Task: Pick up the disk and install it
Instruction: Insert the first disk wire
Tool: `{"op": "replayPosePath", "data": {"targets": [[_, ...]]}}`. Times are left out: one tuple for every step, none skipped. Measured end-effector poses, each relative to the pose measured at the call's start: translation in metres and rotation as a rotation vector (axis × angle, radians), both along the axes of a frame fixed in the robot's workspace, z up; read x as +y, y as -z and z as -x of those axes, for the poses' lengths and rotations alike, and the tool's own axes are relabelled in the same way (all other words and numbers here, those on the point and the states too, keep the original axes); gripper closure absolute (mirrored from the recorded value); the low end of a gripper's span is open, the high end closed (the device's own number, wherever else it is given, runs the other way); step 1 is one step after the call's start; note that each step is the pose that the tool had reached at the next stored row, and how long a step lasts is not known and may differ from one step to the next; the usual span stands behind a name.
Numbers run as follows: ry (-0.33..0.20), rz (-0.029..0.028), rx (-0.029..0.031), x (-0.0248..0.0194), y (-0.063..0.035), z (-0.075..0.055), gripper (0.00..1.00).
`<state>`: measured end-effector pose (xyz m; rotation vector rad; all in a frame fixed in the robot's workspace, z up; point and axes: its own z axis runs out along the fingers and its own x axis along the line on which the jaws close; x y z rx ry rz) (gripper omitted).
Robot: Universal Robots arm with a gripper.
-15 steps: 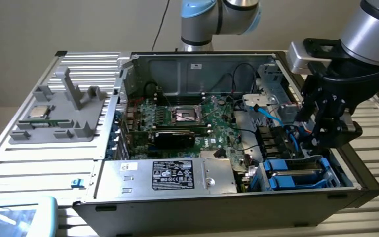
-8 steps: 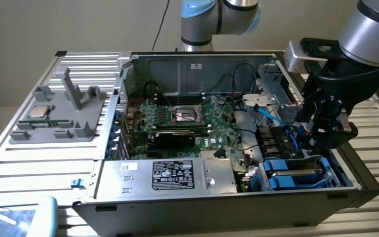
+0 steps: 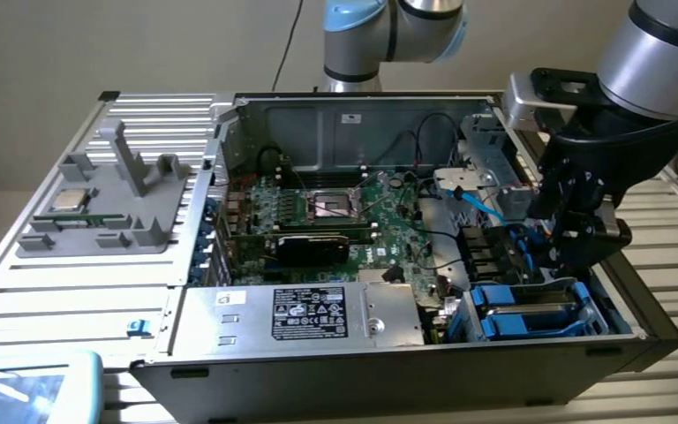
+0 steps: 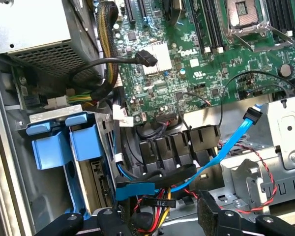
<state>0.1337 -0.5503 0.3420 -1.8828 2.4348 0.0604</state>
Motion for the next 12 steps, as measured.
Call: {"op": "replayPosePath", "data": {"targets": [[0.004,-0.0002,-0.0014,0.0,0.0001,0.0008,0.35],[0.008,-0.0003,-0.0021,0.0,0.0002,0.0015,0.35],[0.012,-0.0002,-0.003,0.0,0.0002,0.002,0.35],[0.017,-0.0001,-0.004,0.0001,0.0001,0.0026,0.35],[0.021,0.0,-0.0047,0.0001,0.0001,0.0033,0.35],[0.026,-0.0001,-0.0057,0.0002,0.0002,0.0038,0.35],[0.03,-0.0001,-0.0077,0.0004,0.0003,0.0042,0.35],[0.034,-0.0001,-0.0109,0.0007,0.0006,0.0046,0.35],[0.037,-0.0003,-0.0142,0.001,0.001,0.005,0.35],[0.041,-0.0004,-0.0181,0.0014,0.0014,0.0053,0.35],[0.044,-0.0006,-0.0224,0.0018,0.0018,0.0057,0.35],[0.048,-0.0007,-0.0263,0.0021,0.0023,0.006,0.35]]}}
